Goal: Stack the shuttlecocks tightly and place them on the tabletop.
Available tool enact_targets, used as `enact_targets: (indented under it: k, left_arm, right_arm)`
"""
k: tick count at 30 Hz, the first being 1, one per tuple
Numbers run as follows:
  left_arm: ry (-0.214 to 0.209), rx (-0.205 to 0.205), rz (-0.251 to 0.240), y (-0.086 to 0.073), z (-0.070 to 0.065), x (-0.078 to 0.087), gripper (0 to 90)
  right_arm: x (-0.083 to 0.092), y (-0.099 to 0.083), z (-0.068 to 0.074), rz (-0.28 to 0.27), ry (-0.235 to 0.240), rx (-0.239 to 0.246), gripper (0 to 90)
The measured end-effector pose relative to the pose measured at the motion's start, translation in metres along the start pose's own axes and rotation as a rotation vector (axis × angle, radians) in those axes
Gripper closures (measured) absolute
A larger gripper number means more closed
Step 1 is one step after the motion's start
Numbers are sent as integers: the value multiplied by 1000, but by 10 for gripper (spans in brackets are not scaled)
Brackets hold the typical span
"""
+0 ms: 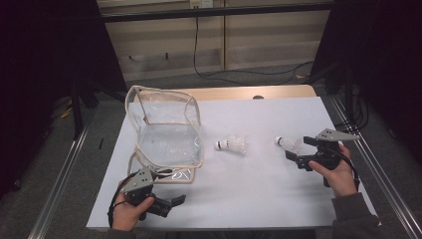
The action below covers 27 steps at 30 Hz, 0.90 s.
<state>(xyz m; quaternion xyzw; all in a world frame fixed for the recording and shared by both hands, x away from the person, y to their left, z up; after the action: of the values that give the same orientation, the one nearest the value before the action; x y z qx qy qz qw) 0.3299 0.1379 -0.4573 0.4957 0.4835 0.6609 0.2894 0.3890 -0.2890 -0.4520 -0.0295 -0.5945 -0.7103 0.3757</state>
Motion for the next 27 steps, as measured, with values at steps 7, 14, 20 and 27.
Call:
enact_targets:
  k: [7,14,20,27]
  left_arm:
    - [-1,1,-1,0,0,0,21]
    - [0,2,-1,0,0,0,22]
    - [-1,2,-3,0,0,0,22]
    - [-1,2,-3,1,0,0,22]
  right_arm:
    - [-4,-5,-5,14,-17,-9,58]
    - [-7,-9,-8,23,-35,-15,65]
    - [-10,-11,-10,30,-42,-24,111]
    - [-13,-12,-12,31,-52,-34,144]
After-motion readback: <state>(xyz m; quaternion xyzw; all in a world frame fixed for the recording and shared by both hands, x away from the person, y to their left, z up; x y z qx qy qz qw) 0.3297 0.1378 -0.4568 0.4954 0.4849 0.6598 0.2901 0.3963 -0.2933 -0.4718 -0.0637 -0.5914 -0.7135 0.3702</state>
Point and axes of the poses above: each handheld gripper's, and its own axes: x roughly backward along the jaws, y roughly out of its top, z roughly to its left, the point moved 7 cm from there along -x, roughly forward along the jaws, and after that the axes turned 11 degrees about -x, right-handed, at the moved point
